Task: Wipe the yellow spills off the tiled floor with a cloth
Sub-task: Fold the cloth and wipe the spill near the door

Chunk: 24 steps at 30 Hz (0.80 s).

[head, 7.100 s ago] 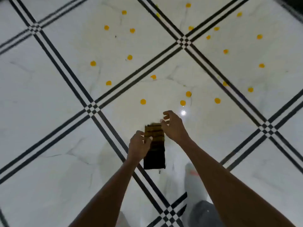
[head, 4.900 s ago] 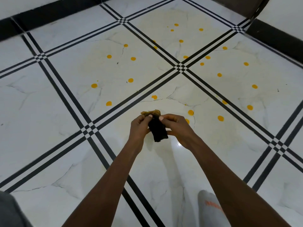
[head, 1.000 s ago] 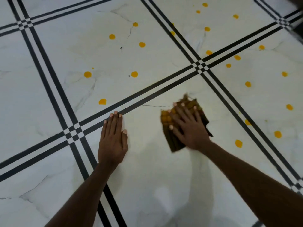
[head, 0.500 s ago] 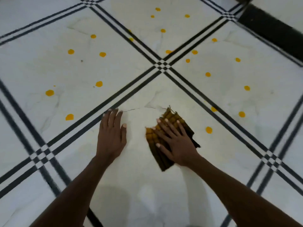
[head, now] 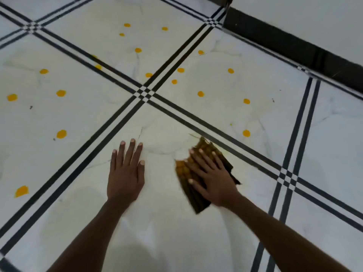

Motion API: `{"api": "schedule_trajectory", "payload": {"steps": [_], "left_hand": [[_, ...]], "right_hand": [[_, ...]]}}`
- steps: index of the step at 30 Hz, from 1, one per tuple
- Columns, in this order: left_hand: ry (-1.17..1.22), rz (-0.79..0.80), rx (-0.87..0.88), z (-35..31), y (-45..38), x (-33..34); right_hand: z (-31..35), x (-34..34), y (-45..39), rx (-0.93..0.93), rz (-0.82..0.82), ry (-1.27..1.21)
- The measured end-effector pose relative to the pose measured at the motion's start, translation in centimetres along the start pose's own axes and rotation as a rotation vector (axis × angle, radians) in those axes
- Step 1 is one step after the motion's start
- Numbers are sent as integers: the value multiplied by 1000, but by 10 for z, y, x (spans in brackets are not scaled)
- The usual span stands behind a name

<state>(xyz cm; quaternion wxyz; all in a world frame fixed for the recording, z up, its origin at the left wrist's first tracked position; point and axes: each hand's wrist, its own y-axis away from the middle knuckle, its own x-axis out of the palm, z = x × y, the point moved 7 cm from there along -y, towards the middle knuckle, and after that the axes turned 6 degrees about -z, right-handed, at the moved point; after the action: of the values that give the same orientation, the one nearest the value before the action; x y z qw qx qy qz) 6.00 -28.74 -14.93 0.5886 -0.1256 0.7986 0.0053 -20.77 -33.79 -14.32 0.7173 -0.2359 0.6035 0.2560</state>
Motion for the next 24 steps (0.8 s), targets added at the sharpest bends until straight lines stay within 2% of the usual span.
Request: {"api": "schedule_trajectory", "payload": {"steps": [4,6,8,10,12,14,16,18,20,22,24], "left_hand": [[13,-8,9,-7,-13,-7],[32,-23,9,-10,-13,-1],[39,-29,18,-7,-16,5],[25,-10,26,-1,-17,10],[3,21,23,1,-17,11],[-4,25,13,-2,-13,7],[2,10,3,-7,-18,-4],[8,13,1,-13,-17,-6],[16,10,-5,-13,-11,-5],[13,-1,10,-8,-15,0],[0,-12,26,-2,-21,4]], "right_hand": [[-125,-30,-54,544,-162,32],[-143,-27,-105,648,-192,40],[-114,-13,-148,557,-196,45],[-55,3,-154,331,-193,65],[-3,11,-113,65,-91,29],[-3,10,-56,-72,14,36],[-60,-10,-36,26,0,52],[-119,-23,-46,281,-52,81],[-140,-23,-83,504,-100,72],[-115,-12,-138,539,-149,68],[-57,0,-172,373,-157,48]]}}
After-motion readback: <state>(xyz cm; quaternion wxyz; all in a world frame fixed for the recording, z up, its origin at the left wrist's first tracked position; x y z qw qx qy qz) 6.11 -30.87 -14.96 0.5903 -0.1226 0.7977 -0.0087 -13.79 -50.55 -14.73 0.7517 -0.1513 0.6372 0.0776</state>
